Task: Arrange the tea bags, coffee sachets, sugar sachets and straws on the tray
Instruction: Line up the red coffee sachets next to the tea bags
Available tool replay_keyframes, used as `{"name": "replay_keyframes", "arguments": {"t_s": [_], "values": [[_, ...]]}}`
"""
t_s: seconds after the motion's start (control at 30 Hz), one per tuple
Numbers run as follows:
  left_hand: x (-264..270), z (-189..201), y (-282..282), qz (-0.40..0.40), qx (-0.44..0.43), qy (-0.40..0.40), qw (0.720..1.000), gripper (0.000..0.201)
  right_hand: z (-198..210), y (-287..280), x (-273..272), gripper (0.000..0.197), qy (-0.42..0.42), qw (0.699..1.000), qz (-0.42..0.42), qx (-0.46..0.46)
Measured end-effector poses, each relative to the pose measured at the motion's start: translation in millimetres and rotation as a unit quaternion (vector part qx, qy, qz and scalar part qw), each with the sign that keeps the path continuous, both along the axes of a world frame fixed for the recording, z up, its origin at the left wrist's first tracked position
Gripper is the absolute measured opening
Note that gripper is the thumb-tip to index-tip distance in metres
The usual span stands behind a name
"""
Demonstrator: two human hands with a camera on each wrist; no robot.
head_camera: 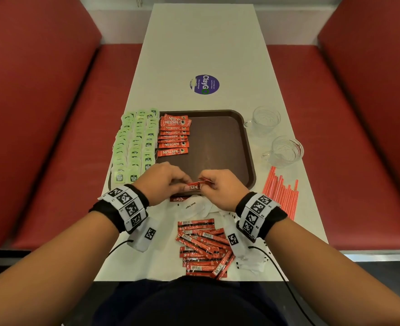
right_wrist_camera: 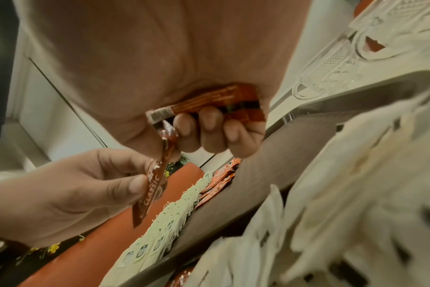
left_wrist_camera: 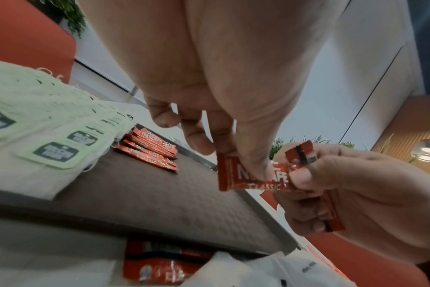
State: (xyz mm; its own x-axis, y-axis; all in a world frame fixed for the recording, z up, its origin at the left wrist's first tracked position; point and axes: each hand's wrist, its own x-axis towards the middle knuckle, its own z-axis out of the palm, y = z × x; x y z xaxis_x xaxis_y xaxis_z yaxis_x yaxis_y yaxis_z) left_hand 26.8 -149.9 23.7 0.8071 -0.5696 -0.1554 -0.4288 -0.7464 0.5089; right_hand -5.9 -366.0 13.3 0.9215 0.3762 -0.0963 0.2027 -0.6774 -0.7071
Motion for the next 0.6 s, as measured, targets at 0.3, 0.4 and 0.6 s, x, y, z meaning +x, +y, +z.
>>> {"name": "replay_keyframes", "arguments": {"t_s": [0.3,0.4,0.6], "values": [[59.8,-16.3,11.1,0.182,0.121,-0.006,0.976,0.012,5.2,-8.0,16.4,0.017,0.052,0.997,-0.056,-0.013],[68.0,-24.8,9.8,0.162,0.200,-0.020,0.966,0.012,8.6,-10.1,19.2,0.030,0.060,0.996,-0.061,-0.003],[75.2,-35.2,6.7,0.137,0.227,-0.040,0.963,0.016,3.7,-12.9,31.3,0.025,0.047,0.995,-0.088,-0.008]]}}
